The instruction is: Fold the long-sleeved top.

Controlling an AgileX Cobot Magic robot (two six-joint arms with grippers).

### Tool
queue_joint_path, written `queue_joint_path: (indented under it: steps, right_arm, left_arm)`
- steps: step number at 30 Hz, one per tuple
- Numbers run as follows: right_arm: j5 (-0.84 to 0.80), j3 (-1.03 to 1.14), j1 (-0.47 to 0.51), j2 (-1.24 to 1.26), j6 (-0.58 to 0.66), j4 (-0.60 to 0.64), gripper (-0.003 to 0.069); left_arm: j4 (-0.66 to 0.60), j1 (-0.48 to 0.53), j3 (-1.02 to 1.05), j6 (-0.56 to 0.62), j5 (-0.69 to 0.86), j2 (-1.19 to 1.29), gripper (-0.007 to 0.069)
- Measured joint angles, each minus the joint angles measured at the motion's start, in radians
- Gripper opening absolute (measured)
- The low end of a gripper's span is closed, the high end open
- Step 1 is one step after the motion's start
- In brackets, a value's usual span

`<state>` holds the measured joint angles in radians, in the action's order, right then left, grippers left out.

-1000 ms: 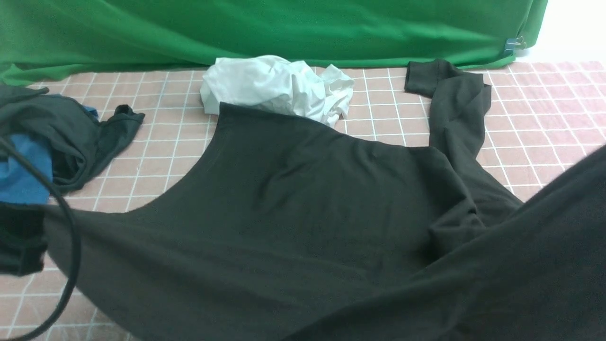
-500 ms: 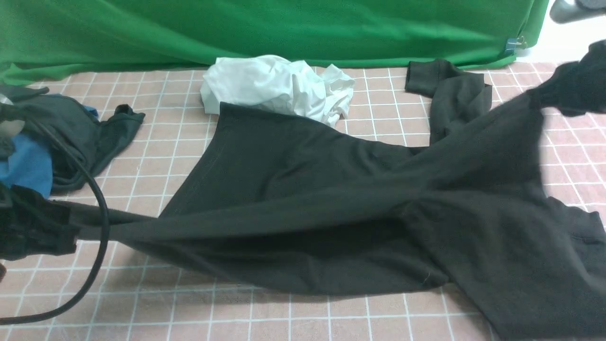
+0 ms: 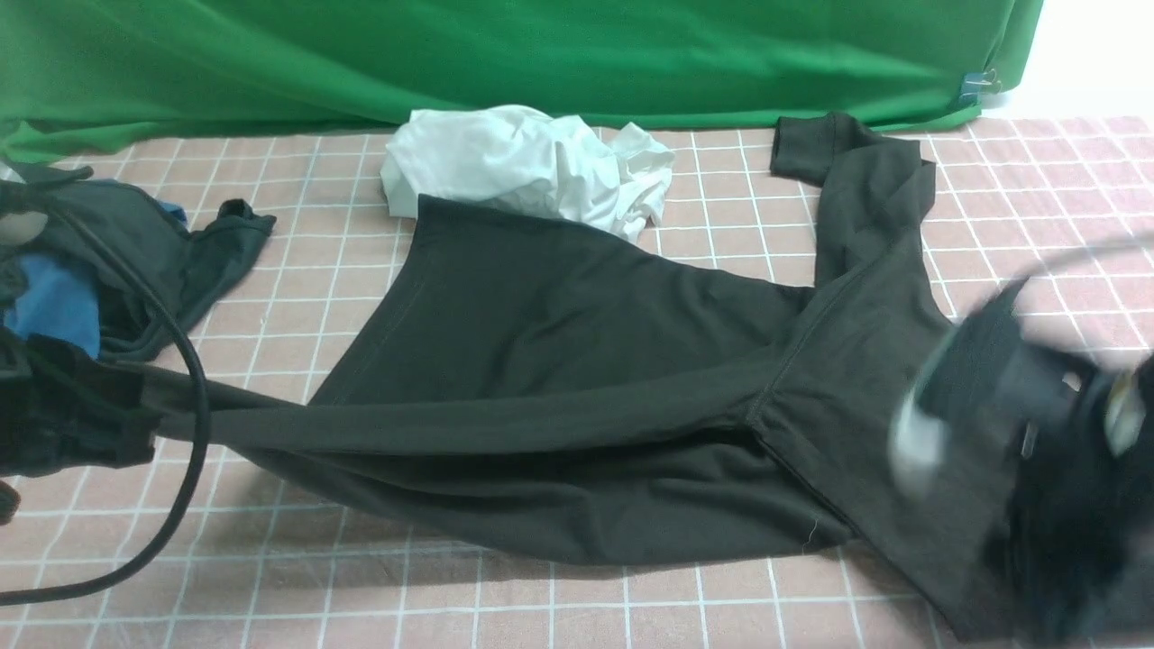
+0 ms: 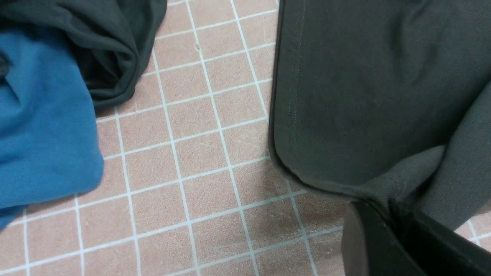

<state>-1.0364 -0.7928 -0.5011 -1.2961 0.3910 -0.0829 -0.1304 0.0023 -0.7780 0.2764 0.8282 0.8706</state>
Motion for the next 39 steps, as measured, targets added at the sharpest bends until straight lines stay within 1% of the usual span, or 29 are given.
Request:
queue_joint_path:
  steps: [1,3,5,10,12,14,15,16,18,19,21,24,28,33,36,39]
  right_arm:
    - [0.023,0.03,-0.034,0.0,0.001,-0.05,0.0532]
    - [0.093,0.101,-0.07,0.0,-0.007,-0.139,0.0547]
    - [0.137,0.145,-0.081,0.0,-0.006,-0.167,0.0552]
    - [0.218,0.217,-0.082,0.001,-0.006,-0.223,0.0556]
    - [0.285,0.243,-0.082,0.001,-0.006,-0.252,0.0556]
    - [0.338,0.256,-0.068,-0.001,-0.007,-0.266,0.0556]
    - [0.362,0.26,-0.045,-0.009,-0.007,-0.276,0.0549]
    - [0.367,0.259,-0.04,-0.011,-0.007,-0.279,0.0546]
    - [0.386,0.259,0.014,-0.03,-0.008,-0.295,0.0517]
    - [0.387,0.259,0.014,-0.031,-0.008,-0.295,0.0513]
    - [0.412,0.259,0.051,-0.051,-0.009,-0.281,0.0472]
    - [0.437,0.259,0.053,-0.074,-0.009,-0.249,0.0451]
    - [0.421,0.259,0.053,-0.121,-0.009,-0.219,0.0445]
    - [0.412,0.251,0.053,-0.154,-0.005,-0.21,0.0435]
    - [0.415,0.25,0.053,-0.159,-0.004,-0.202,0.0377]
    - [0.409,0.25,0.053,-0.162,-0.003,-0.184,0.0238]
  left_arm:
    - [0.0,0.0,0.0,0.0,0.0,0.0,0.0035]
    - [-0.001,0.0,0.0,0.002,0.0,0.0,0.0035]
    - [-0.002,0.0,0.0,0.002,0.0,0.0,0.0035]
    - [-0.002,0.0,0.0,0.005,0.0,0.0,0.0035]
    - [-0.002,-0.007,0.001,0.005,-0.001,0.0,0.0035]
    - [-0.001,-0.019,0.001,0.006,-0.001,0.0,0.0035]
    - [-0.001,-0.027,0.001,0.006,-0.001,0.0,0.0035]
    - [-0.001,-0.027,0.001,0.006,-0.001,0.0,0.0035]
    - [0.001,-0.03,0.001,0.006,-0.001,0.0,0.0035]
    - [0.002,-0.03,0.001,0.006,-0.001,0.0,0.0035]
    - [0.002,-0.03,0.001,0.006,0.0,0.0,0.0035]
    - [0.002,-0.03,0.001,0.006,0.008,0.0,0.0035]
    - [0.002,-0.03,0.001,0.006,0.018,0.0,0.0035]
    - [0.001,-0.03,0.001,0.006,0.02,0.0,0.0035]
    - [-0.001,-0.03,0.001,0.006,0.02,0.0,0.0035]
    - [-0.001,-0.03,0.001,0.006,0.02,0.0,0.0035]
